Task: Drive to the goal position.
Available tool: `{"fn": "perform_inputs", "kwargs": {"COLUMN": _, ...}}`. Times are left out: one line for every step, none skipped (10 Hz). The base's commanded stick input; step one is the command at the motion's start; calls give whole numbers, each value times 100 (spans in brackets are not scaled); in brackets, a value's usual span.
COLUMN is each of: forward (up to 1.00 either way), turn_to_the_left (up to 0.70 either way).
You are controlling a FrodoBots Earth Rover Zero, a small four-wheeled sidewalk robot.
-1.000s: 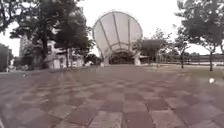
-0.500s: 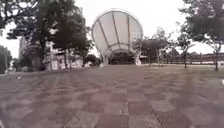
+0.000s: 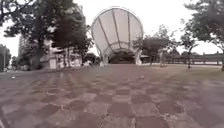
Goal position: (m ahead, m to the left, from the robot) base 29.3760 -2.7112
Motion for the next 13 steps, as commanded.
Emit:
{"fn": "perform_inputs", "kwargs": {"forward": 100, "turn_to_the_left": -22}}
{"fn": "perform_inputs", "kwargs": {"forward": 100, "turn_to_the_left": 0}}
{"fn": "perform_inputs", "kwargs": {"forward": 100, "turn_to_the_left": 0}}
{"fn": "perform_inputs", "kwargs": {"forward": 100, "turn_to_the_left": 0}}
{"fn": "perform_inputs", "kwargs": {"forward": 100, "turn_to_the_left": 0}}
{"fn": "perform_inputs", "kwargs": {"forward": 100, "turn_to_the_left": 0}}
{"fn": "perform_inputs", "kwargs": {"forward": 100, "turn_to_the_left": 0}}
{"fn": "perform_inputs", "kwargs": {"forward": 100, "turn_to_the_left": 0}}
{"fn": "perform_inputs", "kwargs": {"forward": 100, "turn_to_the_left": 0}}
{"fn": "perform_inputs", "kwargs": {"forward": 100, "turn_to_the_left": 0}}
{"fn": "perform_inputs", "kwargs": {"forward": 100, "turn_to_the_left": 0}}
{"fn": "perform_inputs", "kwargs": {"forward": 100, "turn_to_the_left": 0}}
{"fn": "perform_inputs", "kwargs": {"forward": 100, "turn_to_the_left": 0}}
